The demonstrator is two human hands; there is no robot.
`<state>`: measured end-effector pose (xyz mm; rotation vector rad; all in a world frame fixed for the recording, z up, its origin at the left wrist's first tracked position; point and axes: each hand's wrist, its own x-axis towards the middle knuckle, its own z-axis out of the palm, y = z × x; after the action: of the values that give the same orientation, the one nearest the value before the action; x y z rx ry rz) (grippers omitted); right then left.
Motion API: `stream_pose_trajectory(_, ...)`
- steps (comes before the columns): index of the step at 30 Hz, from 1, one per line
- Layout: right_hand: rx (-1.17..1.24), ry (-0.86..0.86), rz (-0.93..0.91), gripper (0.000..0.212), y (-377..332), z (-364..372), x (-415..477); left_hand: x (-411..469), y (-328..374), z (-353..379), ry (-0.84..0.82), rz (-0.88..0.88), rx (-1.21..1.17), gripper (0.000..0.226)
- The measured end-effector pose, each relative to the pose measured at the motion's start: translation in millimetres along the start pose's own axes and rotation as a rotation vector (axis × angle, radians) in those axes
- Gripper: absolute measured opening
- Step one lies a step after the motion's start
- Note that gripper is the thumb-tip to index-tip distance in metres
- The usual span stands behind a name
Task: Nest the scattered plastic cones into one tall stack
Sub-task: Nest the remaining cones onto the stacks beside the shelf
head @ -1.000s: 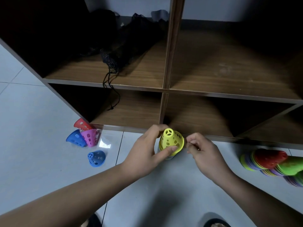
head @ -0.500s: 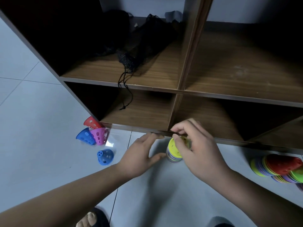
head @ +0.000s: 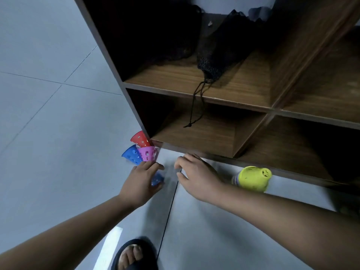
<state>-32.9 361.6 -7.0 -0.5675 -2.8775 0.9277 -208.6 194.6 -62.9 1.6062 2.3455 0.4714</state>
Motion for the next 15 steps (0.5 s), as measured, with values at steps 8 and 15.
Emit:
stream_pose_trajectory(8, 0.025, -0.129, 0.055, 0.017, -12.8, 42.7, 86.0, -33.0, -34.5, 5.2, -0.142, -0.093, -0.057, 0.043)
stream_pose_trajectory(15, 0.077, -0.209, 0.079, 0.018, -14.9, 64.0, 132.2, -62.7, -66.0, 8.6, -0.210, -0.128, -0.084, 0.045)
